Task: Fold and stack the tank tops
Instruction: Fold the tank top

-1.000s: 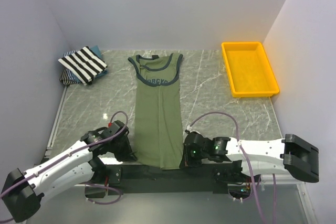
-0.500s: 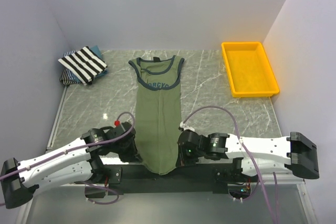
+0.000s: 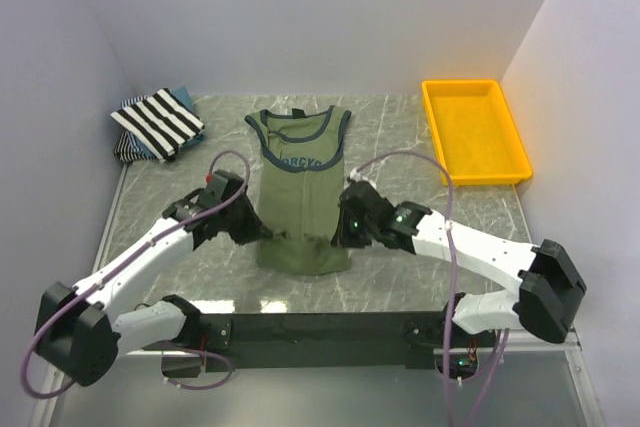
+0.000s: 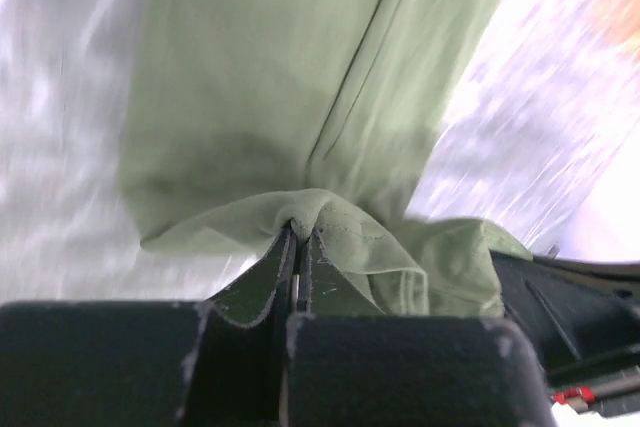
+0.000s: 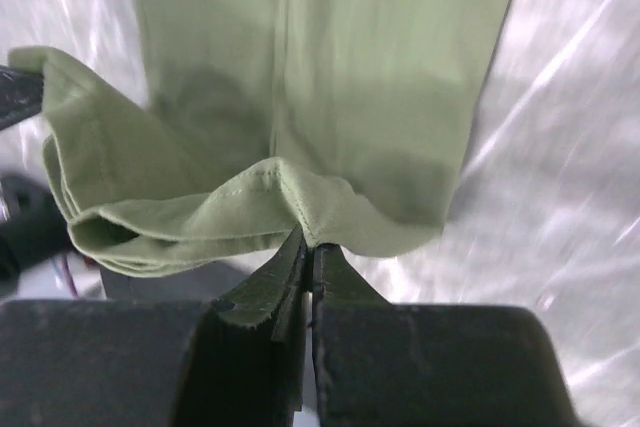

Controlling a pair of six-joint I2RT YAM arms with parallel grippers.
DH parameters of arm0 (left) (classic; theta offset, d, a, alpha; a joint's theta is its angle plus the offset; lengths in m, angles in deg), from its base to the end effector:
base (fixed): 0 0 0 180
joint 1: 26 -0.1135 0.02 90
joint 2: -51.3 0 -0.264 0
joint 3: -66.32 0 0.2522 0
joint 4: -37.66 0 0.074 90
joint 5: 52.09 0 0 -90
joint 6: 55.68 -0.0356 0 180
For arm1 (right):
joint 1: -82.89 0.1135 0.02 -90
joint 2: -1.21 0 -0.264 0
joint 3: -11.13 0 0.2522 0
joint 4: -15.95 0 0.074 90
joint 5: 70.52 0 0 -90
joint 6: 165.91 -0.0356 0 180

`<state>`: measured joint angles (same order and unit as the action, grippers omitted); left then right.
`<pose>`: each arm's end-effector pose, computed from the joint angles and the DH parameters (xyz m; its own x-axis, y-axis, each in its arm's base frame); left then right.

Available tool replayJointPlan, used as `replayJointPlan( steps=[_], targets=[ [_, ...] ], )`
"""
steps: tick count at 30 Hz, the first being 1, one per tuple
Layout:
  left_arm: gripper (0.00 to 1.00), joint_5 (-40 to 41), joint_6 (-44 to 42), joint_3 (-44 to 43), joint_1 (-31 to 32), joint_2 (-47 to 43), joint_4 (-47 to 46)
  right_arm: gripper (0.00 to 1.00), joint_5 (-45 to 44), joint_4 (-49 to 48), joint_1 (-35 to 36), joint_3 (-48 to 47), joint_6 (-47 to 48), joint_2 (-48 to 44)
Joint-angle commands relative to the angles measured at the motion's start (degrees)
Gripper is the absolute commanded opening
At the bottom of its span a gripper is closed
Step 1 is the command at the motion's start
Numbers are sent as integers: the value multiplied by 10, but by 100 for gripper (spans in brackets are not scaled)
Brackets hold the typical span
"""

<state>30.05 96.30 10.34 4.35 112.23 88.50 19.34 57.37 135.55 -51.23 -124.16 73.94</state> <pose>0.1739 -0.1075 0.2321 -0.8357 -0.5240 -0.1643 -0.3637 0.7522 -0.5495 0.1563 0.2047 0.2341 -0.9098 0.0374 -0.4133 -0.1732 0.8708 0.4602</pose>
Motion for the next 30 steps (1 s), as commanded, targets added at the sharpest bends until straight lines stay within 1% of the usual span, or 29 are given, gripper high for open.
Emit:
replayJointPlan(
  steps=[1,5,7,10,15,19,28,30],
  targets=[
    [0,0,-52,-45,-35,46,-84,0,-35,-27,-44,-67,64,33],
    [0,5,-57,-81,-63,109,-144,0,-52,-42,-80,-124,104,105],
    [0,1,-56,-92,-71,148,-162,0,-56,-46,-96,-163,115,130],
    [0,-2,-55,-131,-78,199,-188,0,-57,-48,-113,-216,133,181],
    [0,10,-57,-185,-93,252,-195,0,-57,-43,-142,-284,153,253],
    [0,11,-58,-217,-107,288,-203,0,-49,-40,-164,-329,159,289],
    [0,6,-68,-264,-142,371,-219,0,-39,-25,-192,-408,166,367],
    [0,-13,-70,-265,-154,387,-236,0,-38,-24,-197,-417,169,385]
  ],
)
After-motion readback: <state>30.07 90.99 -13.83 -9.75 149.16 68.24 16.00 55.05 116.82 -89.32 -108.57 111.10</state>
